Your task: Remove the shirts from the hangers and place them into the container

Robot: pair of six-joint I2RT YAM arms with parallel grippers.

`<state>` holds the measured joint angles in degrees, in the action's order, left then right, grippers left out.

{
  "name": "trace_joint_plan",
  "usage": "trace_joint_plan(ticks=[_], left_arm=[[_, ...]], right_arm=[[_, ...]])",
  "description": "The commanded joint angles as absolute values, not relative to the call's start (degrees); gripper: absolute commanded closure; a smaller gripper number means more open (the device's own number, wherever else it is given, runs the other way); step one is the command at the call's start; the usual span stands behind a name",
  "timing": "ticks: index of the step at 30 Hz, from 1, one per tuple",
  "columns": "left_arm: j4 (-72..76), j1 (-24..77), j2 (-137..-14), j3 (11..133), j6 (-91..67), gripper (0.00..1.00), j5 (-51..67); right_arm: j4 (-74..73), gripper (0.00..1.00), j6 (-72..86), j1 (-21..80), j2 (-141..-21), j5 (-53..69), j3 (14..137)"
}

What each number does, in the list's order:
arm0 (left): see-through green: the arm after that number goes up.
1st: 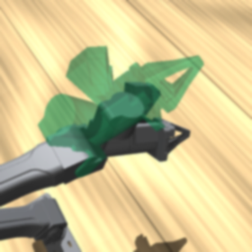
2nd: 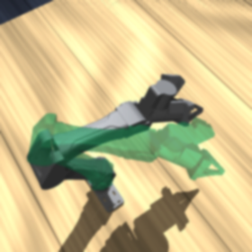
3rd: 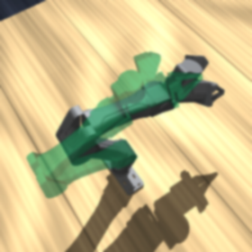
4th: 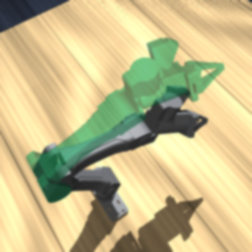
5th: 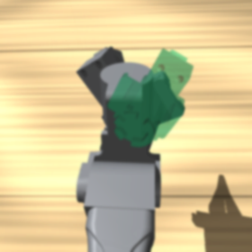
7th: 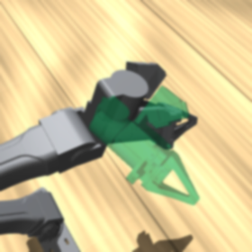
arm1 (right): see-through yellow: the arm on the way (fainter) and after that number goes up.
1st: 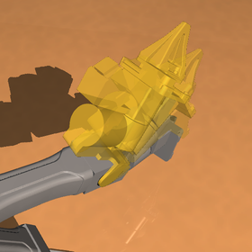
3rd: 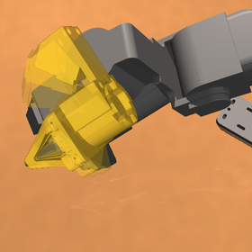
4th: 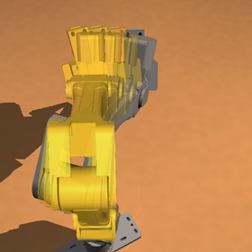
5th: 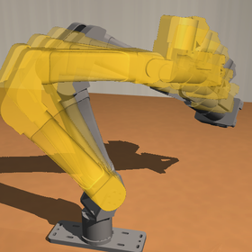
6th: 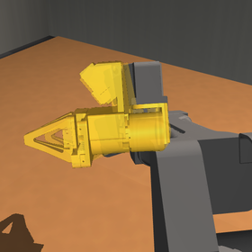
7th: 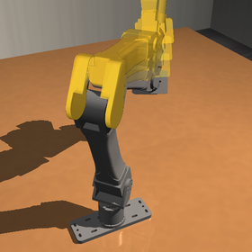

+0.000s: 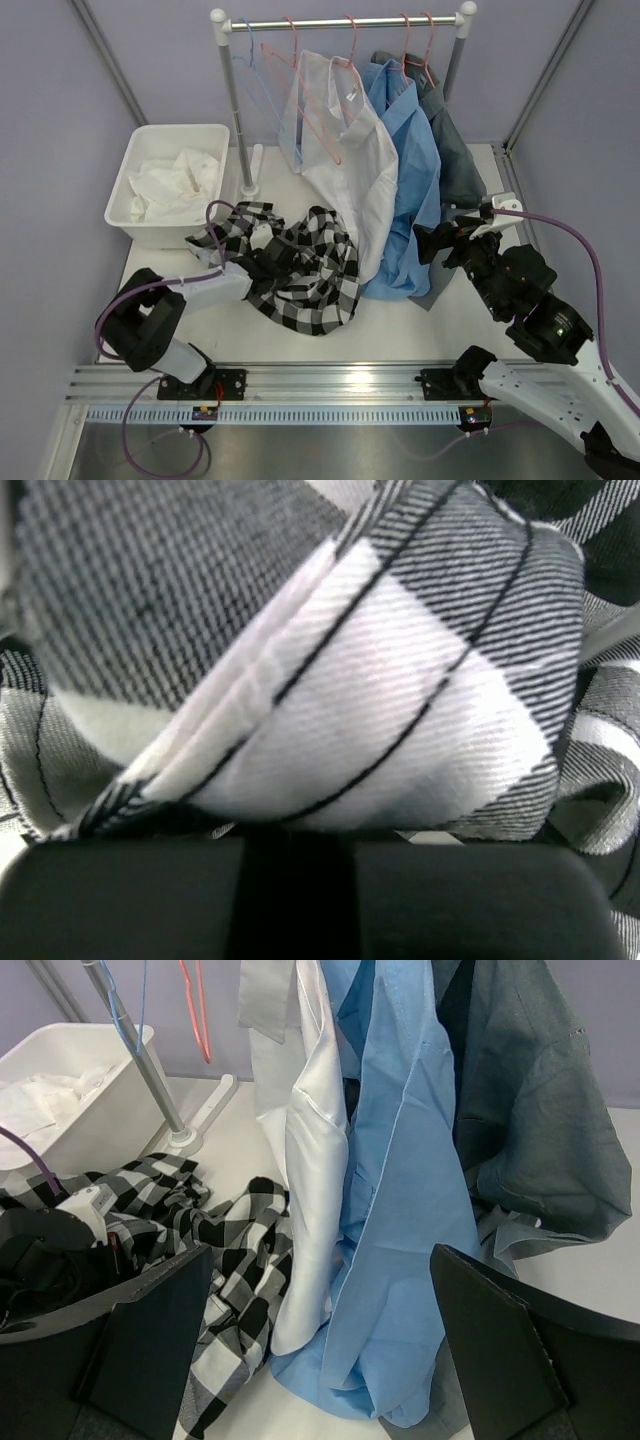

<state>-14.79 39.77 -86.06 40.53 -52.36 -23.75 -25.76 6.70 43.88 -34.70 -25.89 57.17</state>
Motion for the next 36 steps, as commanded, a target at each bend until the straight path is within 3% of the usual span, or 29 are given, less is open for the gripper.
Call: trace_joint_plan(ticks=[1,8,15,19,26,30,36], left_arm=[[-15.47,40.34,-83.51,37.35,-53.09,1.0,-18.11],[-33.26,40.34,-64.44,46.47,-44.75,1.0,-22.04],[-47.19,35.08,-56.34,70.64,-30.27,1.0,-31.02],[-48.52,28.14,-58.26,85.14,-20.85,1.0,-36.73],[-42.82,18.55,-74.32,118.43,-5.11,1.0,-41.22],[-33.24,12.4,-81.19,124.27,1.82,1.0,-38.42],[-25.67,0.72,-85.43,117.62,-5.69,1.0,-27.36]], right_arm=[[-24.17,0.01,6.68,44.03,-34.19,-25.84,57.3],[-25.05,0.01,6.86,44.03,-34.72,-25.4,57.57],[-25.57,0.0,6.86,44.12,-34.89,-24.96,57.83],[-25.75,0.0,6.85,44.03,-35.07,-24.87,58.18],[-25.14,0.01,6.77,44.12,-35.07,-24.26,57.66],[-24.96,0.01,6.59,44.12,-35.42,-23.73,57.66],[-24.52,0.01,6.85,44.12,-35.59,-22.94,56.61]])
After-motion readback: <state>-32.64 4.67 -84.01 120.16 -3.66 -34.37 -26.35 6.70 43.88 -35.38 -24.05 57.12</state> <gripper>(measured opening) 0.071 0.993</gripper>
